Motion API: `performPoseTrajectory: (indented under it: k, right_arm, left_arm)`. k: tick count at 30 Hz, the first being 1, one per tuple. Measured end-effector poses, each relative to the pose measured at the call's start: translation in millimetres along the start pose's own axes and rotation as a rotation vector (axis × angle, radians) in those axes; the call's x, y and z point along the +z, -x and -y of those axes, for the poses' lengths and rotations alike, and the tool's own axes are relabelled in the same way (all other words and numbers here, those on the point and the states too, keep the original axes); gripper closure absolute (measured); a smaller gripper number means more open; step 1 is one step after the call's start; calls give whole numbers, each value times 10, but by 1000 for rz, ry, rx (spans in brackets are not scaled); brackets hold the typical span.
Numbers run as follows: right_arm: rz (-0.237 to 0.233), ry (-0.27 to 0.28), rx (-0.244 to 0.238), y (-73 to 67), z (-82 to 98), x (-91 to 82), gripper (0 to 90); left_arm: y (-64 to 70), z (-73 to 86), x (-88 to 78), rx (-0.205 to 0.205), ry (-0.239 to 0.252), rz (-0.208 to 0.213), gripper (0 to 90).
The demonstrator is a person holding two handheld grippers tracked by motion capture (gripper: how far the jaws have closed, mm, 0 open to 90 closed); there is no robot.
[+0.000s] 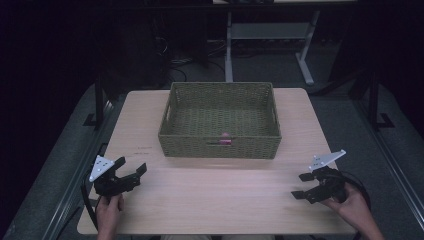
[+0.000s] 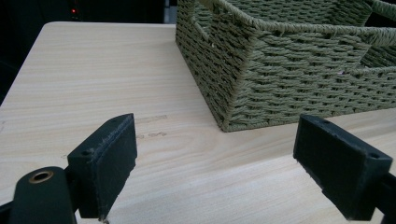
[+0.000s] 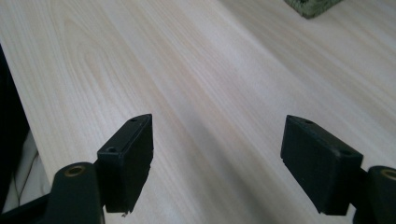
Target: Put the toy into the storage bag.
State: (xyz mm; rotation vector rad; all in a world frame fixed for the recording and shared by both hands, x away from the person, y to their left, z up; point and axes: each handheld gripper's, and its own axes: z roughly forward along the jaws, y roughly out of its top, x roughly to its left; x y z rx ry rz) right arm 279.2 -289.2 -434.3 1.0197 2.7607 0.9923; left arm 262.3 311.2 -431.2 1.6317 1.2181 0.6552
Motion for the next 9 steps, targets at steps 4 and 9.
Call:
performPoseTrajectory:
  k: [4, 9]
  right_arm:
    - [12, 12, 12, -42, 81, -23, 240]
    - [41, 45, 12, -137, 136, -48, 231]
  left_arm:
    - [3, 0, 0, 0, 1, -1, 130]
    - [11, -4, 9, 6, 0, 1, 130]
